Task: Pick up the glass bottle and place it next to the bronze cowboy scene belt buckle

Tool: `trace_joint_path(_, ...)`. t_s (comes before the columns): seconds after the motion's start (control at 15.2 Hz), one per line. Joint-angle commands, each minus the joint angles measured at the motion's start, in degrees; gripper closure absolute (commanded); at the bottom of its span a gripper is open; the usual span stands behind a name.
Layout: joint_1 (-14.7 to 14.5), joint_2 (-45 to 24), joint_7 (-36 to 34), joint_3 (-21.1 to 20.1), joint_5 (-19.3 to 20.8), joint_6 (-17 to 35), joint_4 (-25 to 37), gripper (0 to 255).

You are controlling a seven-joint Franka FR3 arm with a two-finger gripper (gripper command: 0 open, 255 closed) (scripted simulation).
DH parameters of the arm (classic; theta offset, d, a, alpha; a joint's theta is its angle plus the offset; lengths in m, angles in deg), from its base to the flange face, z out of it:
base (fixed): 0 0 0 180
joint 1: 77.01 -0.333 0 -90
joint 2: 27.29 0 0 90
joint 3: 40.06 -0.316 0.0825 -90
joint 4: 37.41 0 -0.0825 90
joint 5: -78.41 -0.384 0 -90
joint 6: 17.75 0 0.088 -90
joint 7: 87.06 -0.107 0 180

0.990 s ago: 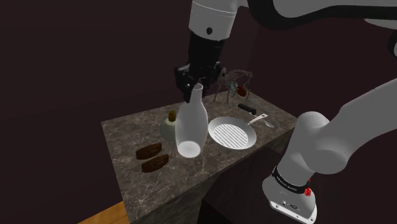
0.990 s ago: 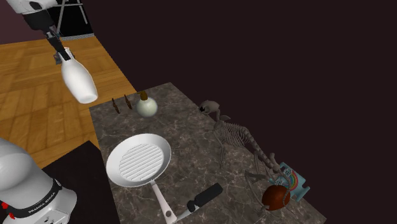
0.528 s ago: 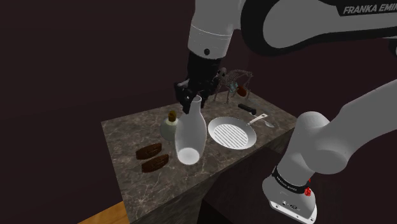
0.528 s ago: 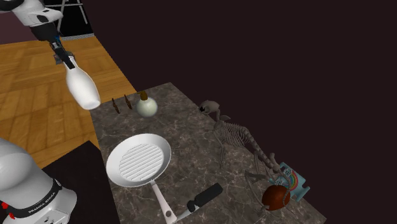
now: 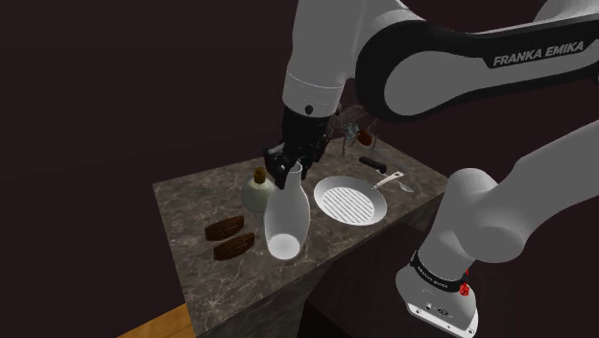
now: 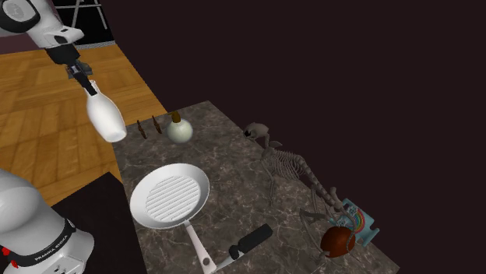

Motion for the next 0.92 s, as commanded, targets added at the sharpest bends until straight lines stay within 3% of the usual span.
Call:
trace_joint_path(0.0,-0.01,-0.31,-0.17,-0.25,-0.03,1.65,-1.28,255)
trace_joint_path(0.86,-0.10,-2.59,-1.35,-1.87,-0.23,12.17,-9.60,255)
